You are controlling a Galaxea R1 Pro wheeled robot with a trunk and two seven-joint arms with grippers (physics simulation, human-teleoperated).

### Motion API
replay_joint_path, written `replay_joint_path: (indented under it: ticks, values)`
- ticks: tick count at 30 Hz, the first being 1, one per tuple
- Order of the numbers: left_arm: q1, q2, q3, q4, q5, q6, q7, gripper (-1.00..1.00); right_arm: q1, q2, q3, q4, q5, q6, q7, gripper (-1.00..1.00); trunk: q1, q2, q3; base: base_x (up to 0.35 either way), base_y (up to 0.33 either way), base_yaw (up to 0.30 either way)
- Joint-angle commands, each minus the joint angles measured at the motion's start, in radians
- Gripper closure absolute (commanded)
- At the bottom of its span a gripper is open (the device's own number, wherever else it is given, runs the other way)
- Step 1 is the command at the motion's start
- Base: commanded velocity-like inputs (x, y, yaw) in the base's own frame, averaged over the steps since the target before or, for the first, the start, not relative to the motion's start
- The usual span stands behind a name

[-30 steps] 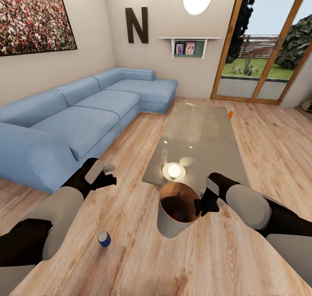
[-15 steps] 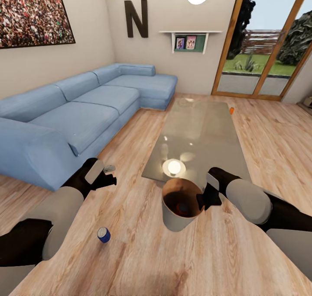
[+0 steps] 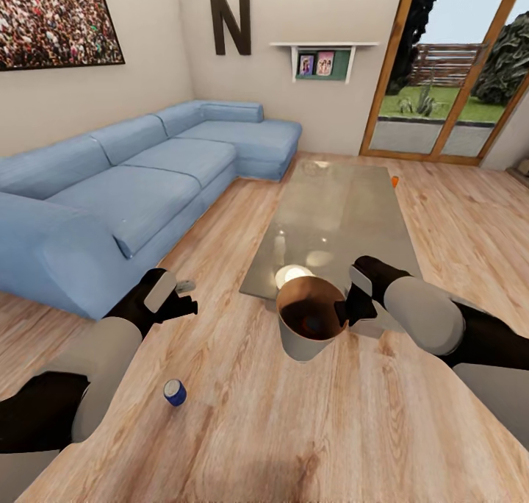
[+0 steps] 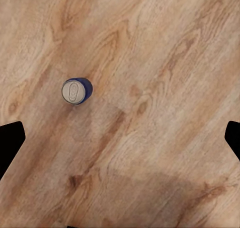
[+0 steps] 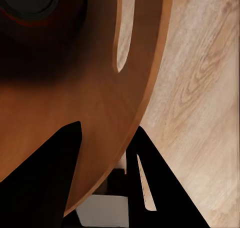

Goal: Put the three can of soda from the living room inside the tash can in the kitchen.

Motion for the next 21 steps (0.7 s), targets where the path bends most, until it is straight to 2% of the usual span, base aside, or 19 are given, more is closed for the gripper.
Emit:
replay_joint_path:
  ticks: [1, 7, 11, 13, 17, 21]
  values:
    - [0.0, 0.0, 0.0, 0.0, 0.0, 0.0, 0.0, -1.0, -0.008, 0.0, -0.018, 0.0, -0.024, 0.0, 0.004, 1.0, 0.004, -0.007, -0.004, 0.0, 0.0, 0.0]
    - [0.0, 0.0, 0.0, 0.0, 0.0, 0.0, 0.0, -1.0, -0.037, 0.0, -0.016, 0.003, -0.024, 0.0, 0.004, 1.0, 0.027, -0.049, -0.026, 0.0, 0.0, 0.0]
    - [0.0, 0.0, 0.0, 0.0, 0.0, 0.0, -0.001, -1.0, -0.045, 0.001, -0.026, 0.003, -0.025, 0.0, 0.004, 1.0, 0.027, -0.049, -0.027, 0.0, 0.0, 0.0]
    - [0.0, 0.0, 0.0, 0.0, 0.0, 0.0, -0.001, -1.0, -0.047, -0.008, -0.099, 0.003, -0.027, 0.0, 0.017, 1.0, 0.027, -0.049, -0.027, 0.0, 0.0, 0.0]
    - [0.0, 0.0, 0.0, 0.0, 0.0, 0.0, -0.001, -1.0, -0.048, -0.013, -0.178, 0.004, -0.025, 0.0, 0.036, 1.0, 0.027, -0.049, -0.027, 0.0, 0.0, 0.0]
    - [0.0, 0.0, 0.0, 0.0, 0.0, 0.0, -0.001, -1.0, -0.048, -0.007, -0.2, 0.004, -0.025, 0.0, 0.042, 1.0, 0.027, -0.049, -0.027, 0.0, 0.0, 0.0]
